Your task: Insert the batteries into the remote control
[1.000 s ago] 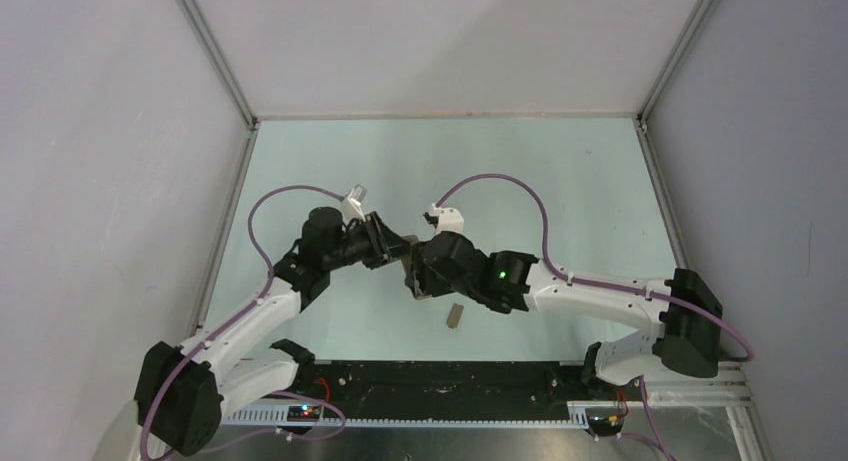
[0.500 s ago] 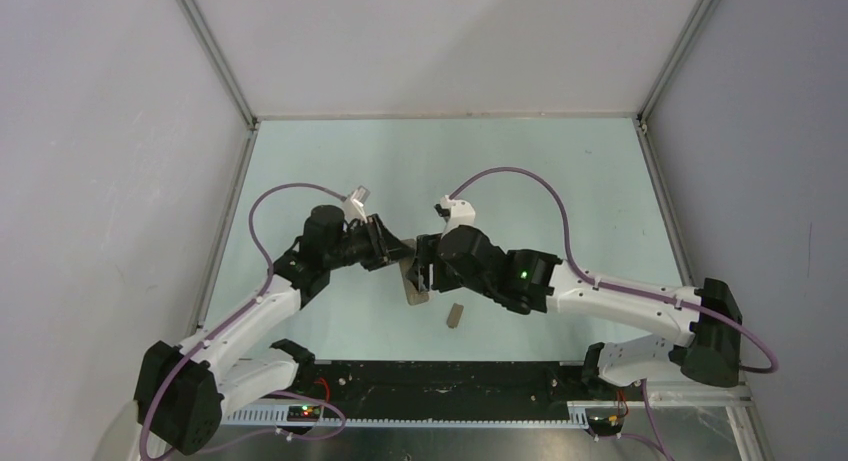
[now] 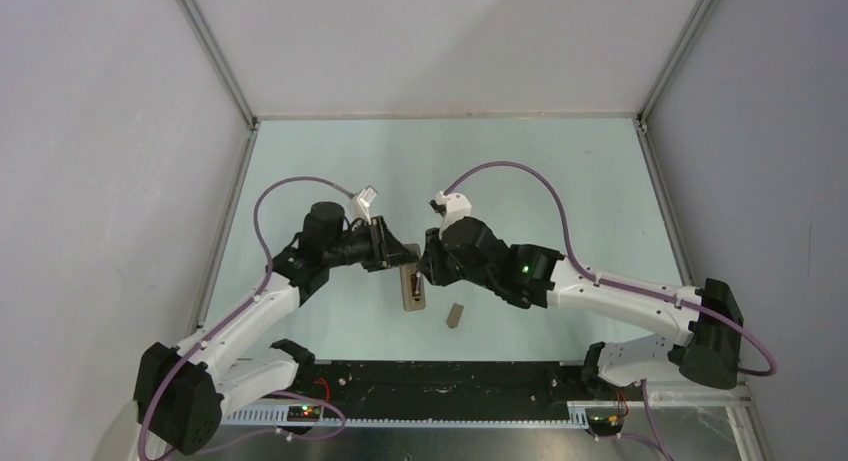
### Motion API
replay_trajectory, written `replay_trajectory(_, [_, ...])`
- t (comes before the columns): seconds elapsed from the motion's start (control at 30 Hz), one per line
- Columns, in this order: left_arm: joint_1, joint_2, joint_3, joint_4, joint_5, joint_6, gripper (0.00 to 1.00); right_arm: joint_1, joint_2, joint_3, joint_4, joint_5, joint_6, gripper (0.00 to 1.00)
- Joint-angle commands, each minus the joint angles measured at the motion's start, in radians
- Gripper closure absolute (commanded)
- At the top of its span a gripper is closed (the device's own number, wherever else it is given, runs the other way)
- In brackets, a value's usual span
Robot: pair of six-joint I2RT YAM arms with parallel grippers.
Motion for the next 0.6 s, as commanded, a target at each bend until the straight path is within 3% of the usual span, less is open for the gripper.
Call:
replay_trajectory(0.0, [-0.003,-0.015,0.043,0.004,0.065,0.042,1.00,-0.010,0.016,0.008,0.046,-0.028,-0.058,0.77])
replay_trajectory(0.57, [-0.003,-0.024,0.049,-0.005,0.067,0.061,1.00,-0.004,0.072,0.008,0.047,-0.099,-0.072,0.88])
